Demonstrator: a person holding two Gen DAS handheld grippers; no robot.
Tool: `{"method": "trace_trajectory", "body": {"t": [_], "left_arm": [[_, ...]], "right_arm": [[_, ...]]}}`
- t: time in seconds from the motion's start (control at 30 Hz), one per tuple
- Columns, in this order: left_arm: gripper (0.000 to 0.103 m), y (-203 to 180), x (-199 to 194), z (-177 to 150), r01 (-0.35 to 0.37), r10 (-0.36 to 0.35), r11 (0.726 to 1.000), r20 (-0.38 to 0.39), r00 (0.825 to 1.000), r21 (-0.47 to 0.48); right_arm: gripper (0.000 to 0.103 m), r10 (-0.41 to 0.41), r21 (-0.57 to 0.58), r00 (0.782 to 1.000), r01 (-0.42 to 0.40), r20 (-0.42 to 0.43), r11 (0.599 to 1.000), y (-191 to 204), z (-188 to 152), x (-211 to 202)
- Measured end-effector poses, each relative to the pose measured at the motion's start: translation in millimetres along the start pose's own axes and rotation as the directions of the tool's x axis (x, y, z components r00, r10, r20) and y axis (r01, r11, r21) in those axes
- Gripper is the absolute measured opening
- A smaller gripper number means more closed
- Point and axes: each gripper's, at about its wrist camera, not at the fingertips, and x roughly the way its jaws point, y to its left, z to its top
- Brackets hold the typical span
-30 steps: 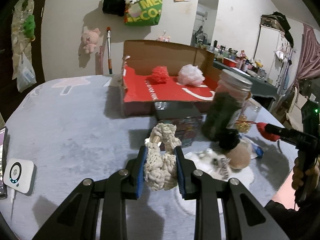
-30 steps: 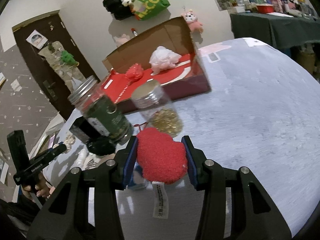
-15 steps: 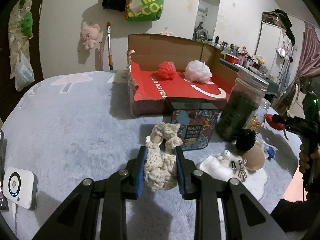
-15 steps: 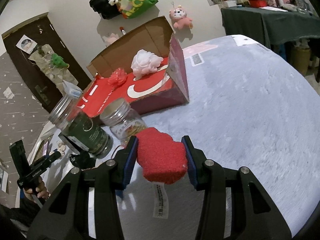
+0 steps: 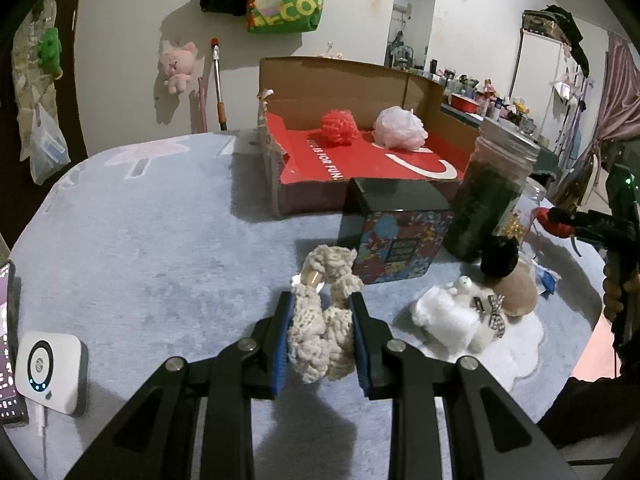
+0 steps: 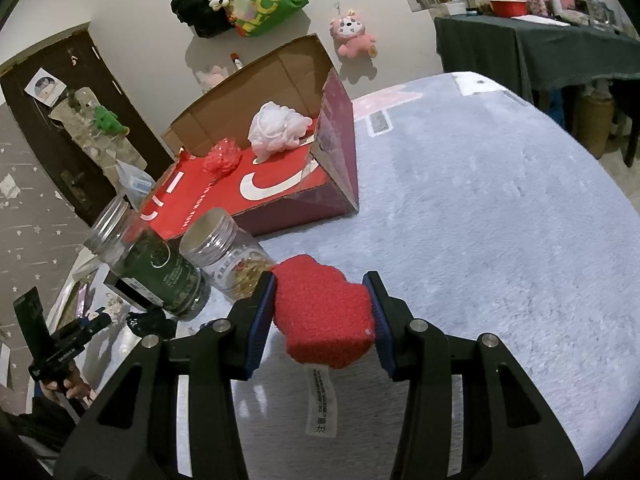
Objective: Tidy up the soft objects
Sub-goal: 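Carry the red heart plush and crocheted knot in both grippers into the box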
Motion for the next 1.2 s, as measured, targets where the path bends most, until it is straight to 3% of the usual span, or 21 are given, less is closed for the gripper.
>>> {"method": "trace_trajectory", "body": {"t": [0.33,0.7,0.9,1.07,1.2], "left_arm": [[0.028,15.3,5.3,23.7,-0.041,0.039,0.998,0.050,0.998,0.039],[0.028,17.3,8.7,101.8,0.030,-0.039,0.996,0.116,0.992,0.081],[0.028,-3.1,31.6,142.0,0.037,-0.046,0.994,0.078,0.996,0.107],[0.028,-22.5,62.0,162.4,0.028,-0.029,0.990,0.004,1.000,0.141],[0.028,-34.0,95.5,174.7,0.032,-0.019,0.986,-0.081,0.997,0.161]], "right_arm": [[0.043,-0.056,-0.069,0.997,0.059,0.051,0.996,8.4,25.2,-6.3],[0.043,-0.047,-0.206,0.989,0.076,0.142,0.975,52.3,86.3,-3.6],[0.043,-0.053,-0.270,0.986,0.095,0.156,0.958,81.9,119.6,18.3],[0.043,-0.123,-0.326,0.989,0.143,0.081,0.935,100.5,139.0,66.7],[0.043,-0.208,-0.375,0.978,0.191,-0.004,0.907,108.2,145.0,110.4]]}}
